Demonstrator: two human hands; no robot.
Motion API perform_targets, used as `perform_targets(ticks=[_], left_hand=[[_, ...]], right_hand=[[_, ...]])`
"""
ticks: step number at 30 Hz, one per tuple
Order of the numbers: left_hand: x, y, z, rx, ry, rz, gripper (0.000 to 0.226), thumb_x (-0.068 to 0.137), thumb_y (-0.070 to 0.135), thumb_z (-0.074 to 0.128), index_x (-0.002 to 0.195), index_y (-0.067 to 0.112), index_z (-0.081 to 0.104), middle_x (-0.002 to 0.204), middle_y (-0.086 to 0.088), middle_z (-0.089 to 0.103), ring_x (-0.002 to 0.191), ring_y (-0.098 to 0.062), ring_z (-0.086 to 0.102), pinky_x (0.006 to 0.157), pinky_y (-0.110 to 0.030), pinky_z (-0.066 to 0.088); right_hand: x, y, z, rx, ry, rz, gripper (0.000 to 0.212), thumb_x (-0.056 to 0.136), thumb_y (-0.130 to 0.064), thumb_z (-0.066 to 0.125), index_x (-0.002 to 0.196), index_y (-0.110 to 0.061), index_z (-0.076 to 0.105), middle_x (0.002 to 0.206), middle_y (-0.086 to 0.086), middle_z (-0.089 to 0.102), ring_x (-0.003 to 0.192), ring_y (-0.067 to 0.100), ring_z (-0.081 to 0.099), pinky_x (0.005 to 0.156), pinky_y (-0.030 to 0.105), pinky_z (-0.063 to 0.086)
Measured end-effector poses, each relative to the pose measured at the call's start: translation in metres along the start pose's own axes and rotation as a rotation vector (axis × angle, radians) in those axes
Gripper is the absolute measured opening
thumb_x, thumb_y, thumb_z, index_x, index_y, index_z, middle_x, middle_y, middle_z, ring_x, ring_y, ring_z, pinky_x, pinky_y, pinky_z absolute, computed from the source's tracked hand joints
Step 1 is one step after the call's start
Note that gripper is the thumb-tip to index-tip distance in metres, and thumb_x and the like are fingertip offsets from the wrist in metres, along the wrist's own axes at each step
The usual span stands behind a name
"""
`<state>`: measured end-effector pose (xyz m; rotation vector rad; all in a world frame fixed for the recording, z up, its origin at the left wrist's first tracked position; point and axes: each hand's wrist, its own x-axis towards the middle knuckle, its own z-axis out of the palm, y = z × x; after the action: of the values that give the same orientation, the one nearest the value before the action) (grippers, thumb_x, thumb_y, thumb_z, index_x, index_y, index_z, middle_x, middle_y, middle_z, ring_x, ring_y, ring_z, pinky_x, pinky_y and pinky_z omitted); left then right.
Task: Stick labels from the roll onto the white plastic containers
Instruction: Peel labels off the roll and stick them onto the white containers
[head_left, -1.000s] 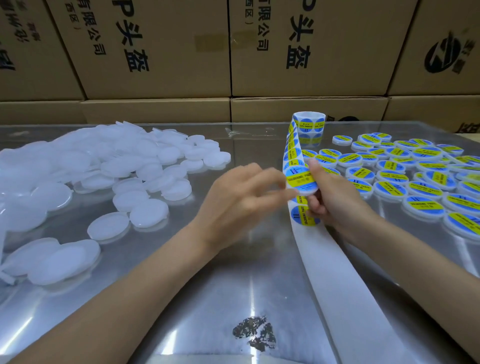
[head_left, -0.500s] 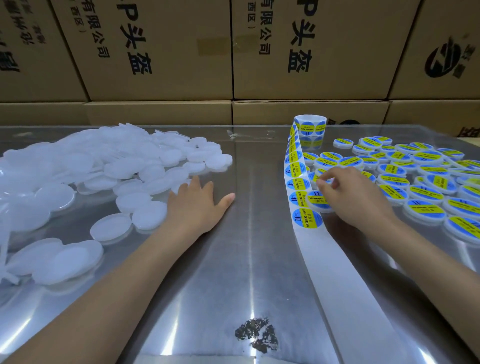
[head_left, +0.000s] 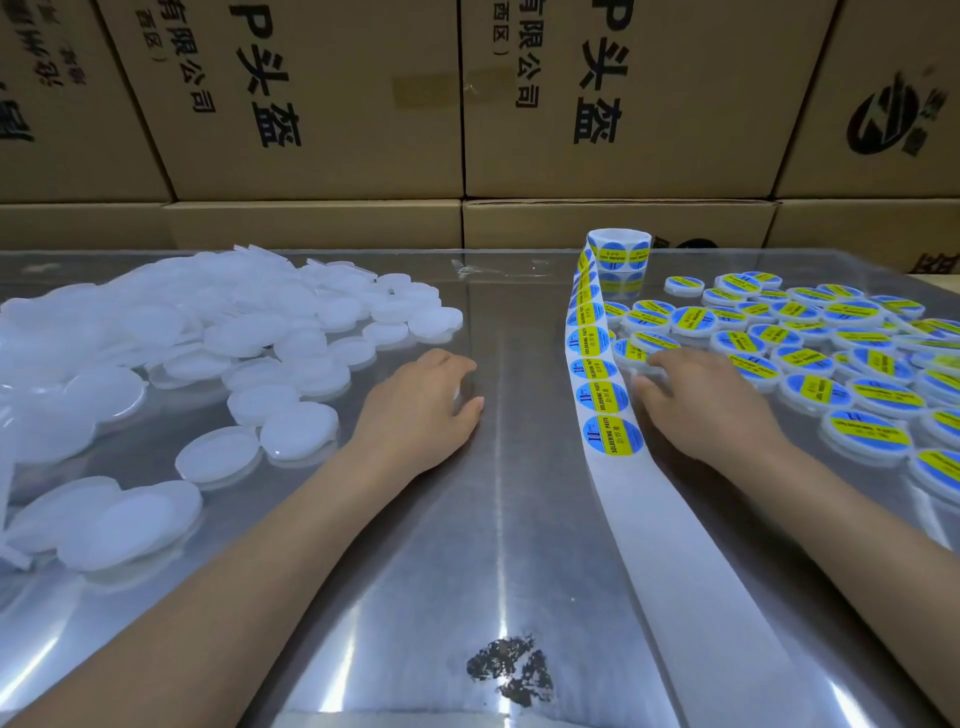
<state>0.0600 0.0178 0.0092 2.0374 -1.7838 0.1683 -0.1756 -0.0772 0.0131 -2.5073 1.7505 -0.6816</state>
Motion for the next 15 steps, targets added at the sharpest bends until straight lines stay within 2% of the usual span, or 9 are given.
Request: perform_targets(ticks=[2, 4, 5, 7, 9, 11, 13, 14, 15], left_hand=[[-0.001, 0.002, 0.000, -0.021, 0.010, -0.003, 0.045, 0.092, 0.040, 0.051, 0.135, 0.025, 0.046, 0.138, 0.008, 0.045, 0.125, -0.017, 0.044, 0.092, -0.035, 0.041], [0.000, 0.003, -0.001, -0.034, 0.007, -0.006, 0.046, 0.092, 0.039, 0.051, 0.135, 0.025, 0.045, 0.139, 0.007, 0.046, 0.126, -0.017, 0.043, 0.095, -0.036, 0.042], [0.000, 0.003, -0.001, -0.036, 0.000, -0.008, 0.046, 0.093, 0.039, 0.051, 0.135, 0.024, 0.045, 0.139, 0.006, 0.046, 0.126, -0.018, 0.043, 0.096, -0.037, 0.042], [0.000, 0.003, 0.000, -0.035, -0.010, -0.009, 0.044, 0.093, 0.038, 0.050, 0.134, 0.024, 0.047, 0.138, 0.006, 0.047, 0.126, -0.017, 0.043, 0.095, -0.036, 0.043], [-0.001, 0.002, 0.001, -0.035, -0.002, -0.003, 0.042, 0.093, 0.038, 0.050, 0.133, 0.024, 0.048, 0.137, 0.007, 0.048, 0.125, -0.016, 0.043, 0.093, -0.034, 0.042], [-0.001, 0.003, 0.003, -0.047, 0.019, 0.017, 0.042, 0.092, 0.038, 0.052, 0.132, 0.025, 0.049, 0.136, 0.009, 0.048, 0.125, -0.014, 0.043, 0.091, -0.031, 0.039], [-0.002, 0.007, 0.004, -0.088, 0.032, 0.070, 0.044, 0.090, 0.041, 0.055, 0.130, 0.025, 0.051, 0.134, 0.010, 0.050, 0.124, -0.013, 0.043, 0.092, -0.025, 0.034], [-0.002, 0.011, 0.004, -0.118, 0.032, 0.120, 0.046, 0.088, 0.042, 0.058, 0.130, 0.025, 0.052, 0.132, 0.010, 0.051, 0.124, -0.012, 0.044, 0.095, -0.024, 0.033], [-0.003, 0.014, 0.005, -0.150, 0.026, 0.182, 0.048, 0.086, 0.044, 0.060, 0.129, 0.025, 0.053, 0.131, 0.009, 0.052, 0.123, -0.011, 0.044, 0.099, -0.024, 0.032]], right_hand=[[0.002, -0.003, -0.001, 0.133, -0.011, -0.090, 0.028, 0.091, -0.034, 0.054, 0.112, -0.018, 0.063, 0.121, 0.006, 0.061, 0.118, 0.028, 0.047, 0.093, 0.038, 0.041], [0.002, -0.007, -0.002, 0.359, -0.187, -0.119, 0.027, 0.087, -0.034, 0.062, 0.113, -0.024, 0.064, 0.108, 0.001, 0.065, 0.103, 0.019, 0.055, 0.085, 0.030, 0.044], [0.001, -0.008, -0.001, 0.432, -0.306, -0.138, 0.032, 0.086, -0.035, 0.065, 0.116, -0.025, 0.062, 0.096, -0.005, 0.063, 0.089, 0.012, 0.057, 0.076, 0.020, 0.044], [0.000, -0.009, -0.001, 0.383, -0.439, -0.211, 0.047, 0.084, -0.038, 0.065, 0.128, -0.027, 0.053, 0.075, -0.017, 0.045, 0.067, 0.002, 0.048, 0.061, 0.010, 0.038], [0.001, -0.008, 0.001, 0.330, -0.437, -0.241, 0.055, 0.085, -0.040, 0.064, 0.135, -0.028, 0.046, 0.071, -0.018, 0.035, 0.062, 0.000, 0.042, 0.060, 0.006, 0.037], [-0.001, -0.010, 0.002, 0.356, -0.421, -0.246, 0.058, 0.084, -0.041, 0.065, 0.136, -0.028, 0.045, 0.077, -0.017, 0.042, 0.068, 0.000, 0.045, 0.062, 0.006, 0.036], [-0.003, -0.011, 0.004, 0.406, -0.406, -0.260, 0.058, 0.083, -0.040, 0.067, 0.136, -0.027, 0.045, 0.106, -0.011, 0.058, 0.093, 0.002, 0.053, 0.074, 0.007, 0.035], [-0.005, -0.013, 0.006, 0.424, -0.385, -0.271, 0.058, 0.082, -0.040, 0.067, 0.135, -0.027, 0.046, 0.122, -0.010, 0.057, 0.107, 0.004, 0.052, 0.083, 0.011, 0.036], [-0.006, -0.016, 0.007, 0.435, -0.354, -0.282, 0.057, 0.081, -0.040, 0.068, 0.133, -0.029, 0.048, 0.129, -0.011, 0.055, 0.114, 0.005, 0.050, 0.089, 0.015, 0.037]])
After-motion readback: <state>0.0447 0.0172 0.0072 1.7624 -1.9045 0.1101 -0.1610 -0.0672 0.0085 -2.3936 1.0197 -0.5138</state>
